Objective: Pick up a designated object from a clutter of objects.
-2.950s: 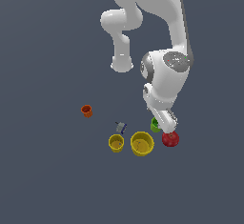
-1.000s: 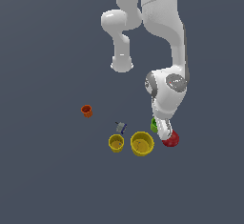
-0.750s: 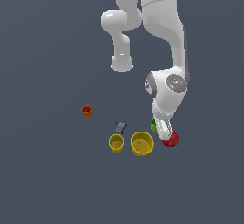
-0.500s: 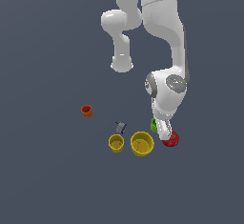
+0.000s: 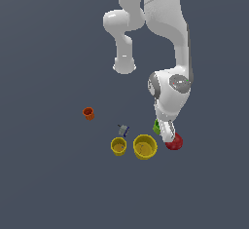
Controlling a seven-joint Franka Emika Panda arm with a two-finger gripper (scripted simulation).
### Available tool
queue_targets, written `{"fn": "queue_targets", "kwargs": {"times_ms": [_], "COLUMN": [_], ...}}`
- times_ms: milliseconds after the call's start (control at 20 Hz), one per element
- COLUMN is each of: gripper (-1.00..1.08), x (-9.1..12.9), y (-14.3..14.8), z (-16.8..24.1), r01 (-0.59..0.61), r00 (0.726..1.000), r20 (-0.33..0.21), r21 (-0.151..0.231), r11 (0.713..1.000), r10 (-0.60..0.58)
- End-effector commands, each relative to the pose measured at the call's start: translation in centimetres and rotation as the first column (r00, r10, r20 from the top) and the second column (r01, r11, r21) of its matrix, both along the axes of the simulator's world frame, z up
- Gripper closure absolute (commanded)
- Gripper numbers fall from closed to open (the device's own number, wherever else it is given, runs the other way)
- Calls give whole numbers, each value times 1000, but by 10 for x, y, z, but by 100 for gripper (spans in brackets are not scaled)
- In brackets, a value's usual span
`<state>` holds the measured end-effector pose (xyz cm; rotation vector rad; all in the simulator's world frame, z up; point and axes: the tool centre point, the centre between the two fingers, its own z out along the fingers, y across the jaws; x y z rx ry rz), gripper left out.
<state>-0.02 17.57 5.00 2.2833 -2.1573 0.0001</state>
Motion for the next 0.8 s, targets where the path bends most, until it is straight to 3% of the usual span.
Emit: {"fn": "queue_targets", "kwargs": {"times_ms": [0,350,750], "gripper": [108,108,108], "x": [-1,-8,-22], "y": [-1,-9,-23], "z": [8,45,116], "r01": [0,0,0], "r00": [1000,1000,1000], "r20": [2,2,2], "r21": [1,1,1], "r11": [1000,1000,1000], "r10": [0,0,0]}}
